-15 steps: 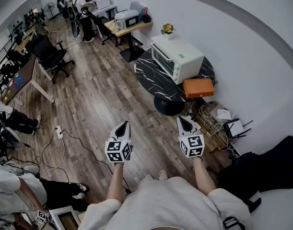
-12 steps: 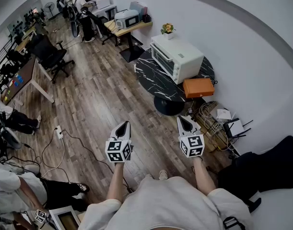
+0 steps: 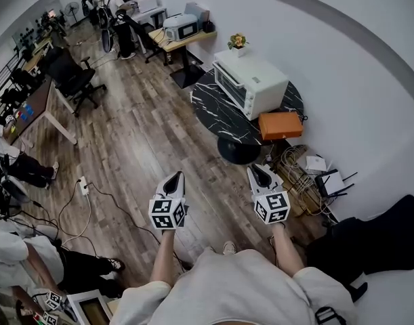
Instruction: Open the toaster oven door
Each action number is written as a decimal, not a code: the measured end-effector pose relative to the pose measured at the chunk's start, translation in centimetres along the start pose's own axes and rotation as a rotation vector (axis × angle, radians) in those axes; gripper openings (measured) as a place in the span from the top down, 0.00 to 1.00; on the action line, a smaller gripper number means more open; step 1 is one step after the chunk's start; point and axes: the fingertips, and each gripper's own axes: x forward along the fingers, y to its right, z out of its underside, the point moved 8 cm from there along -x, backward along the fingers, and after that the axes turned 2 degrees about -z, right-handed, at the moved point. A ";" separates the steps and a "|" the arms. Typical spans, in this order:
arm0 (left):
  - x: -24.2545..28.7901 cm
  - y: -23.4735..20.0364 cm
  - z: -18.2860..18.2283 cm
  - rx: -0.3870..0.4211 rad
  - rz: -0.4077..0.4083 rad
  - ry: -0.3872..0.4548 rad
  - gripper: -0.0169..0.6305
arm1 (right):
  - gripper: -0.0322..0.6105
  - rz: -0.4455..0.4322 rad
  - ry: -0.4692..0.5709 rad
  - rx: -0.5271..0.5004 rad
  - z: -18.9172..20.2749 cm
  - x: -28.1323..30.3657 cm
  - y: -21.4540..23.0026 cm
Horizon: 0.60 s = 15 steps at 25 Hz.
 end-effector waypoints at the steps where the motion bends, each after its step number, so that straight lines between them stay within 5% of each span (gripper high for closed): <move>1: 0.1 0.1 0.0 0.001 -0.001 0.000 0.96 | 0.92 -0.014 0.001 0.000 0.0 0.1 0.0; 5: 0.3 0.5 0.1 0.002 -0.008 -0.003 0.96 | 0.74 -0.061 -0.009 -0.017 0.2 0.4 0.0; 15: 1.4 2.1 0.3 -0.001 -0.030 -0.012 0.96 | 0.64 -0.119 -0.033 -0.033 0.8 0.9 1.2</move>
